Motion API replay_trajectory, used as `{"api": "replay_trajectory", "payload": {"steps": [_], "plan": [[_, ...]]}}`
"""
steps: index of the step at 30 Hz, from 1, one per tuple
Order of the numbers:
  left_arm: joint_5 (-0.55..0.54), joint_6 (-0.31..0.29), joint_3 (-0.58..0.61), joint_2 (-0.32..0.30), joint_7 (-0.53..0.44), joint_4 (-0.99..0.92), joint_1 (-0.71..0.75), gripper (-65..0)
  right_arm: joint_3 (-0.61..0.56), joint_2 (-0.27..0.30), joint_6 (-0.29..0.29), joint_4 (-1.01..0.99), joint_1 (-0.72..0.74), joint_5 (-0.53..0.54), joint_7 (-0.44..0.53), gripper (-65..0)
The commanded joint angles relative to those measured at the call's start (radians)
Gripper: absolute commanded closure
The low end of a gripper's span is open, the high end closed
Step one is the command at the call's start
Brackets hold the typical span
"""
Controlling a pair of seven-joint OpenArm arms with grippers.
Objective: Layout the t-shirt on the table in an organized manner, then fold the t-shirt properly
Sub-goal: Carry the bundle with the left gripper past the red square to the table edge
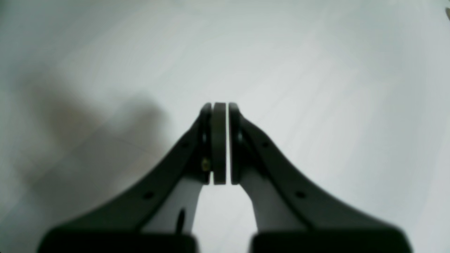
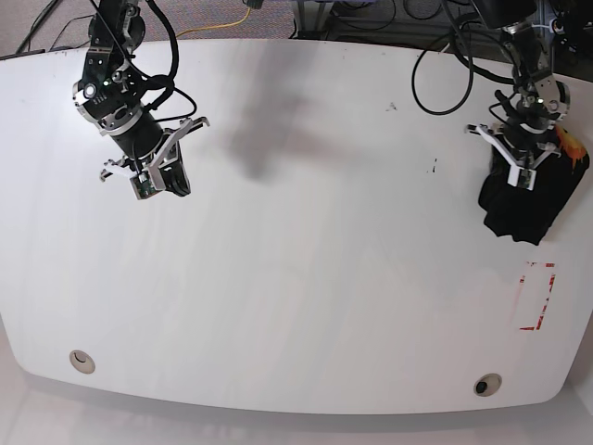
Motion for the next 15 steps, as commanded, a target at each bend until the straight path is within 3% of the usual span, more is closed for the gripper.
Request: {"api": "replay_trajectory", "payload": {"steps": [1,3,8,15], "plan": [[-0.01,-0.017,-0.023,-0.015,-0.016,0.008,0.0,0.0,0.005,0.008,0.001,0.025,0.006,0.011,0.03,-0.8],[-0.01,-0.043,-0.044,-0.015,-0.016,0.012,0.001,0.0,0.005,0.008,0.001,0.025,0.005,0.011,0.03,-0.8],[-0.01,-0.043,-0.104,-0.009,-0.012,0.057,0.0,0.0,0.005,-0.009,0.001,0.025,0.005,0.011,0.03,-0.8],[-0.008,-0.043,-0.067,0.048,-0.012,0.172,-0.01,0.0,0.005,-0.03,0.001,0.033,0.003,0.01,0.03,-0.8]]}}
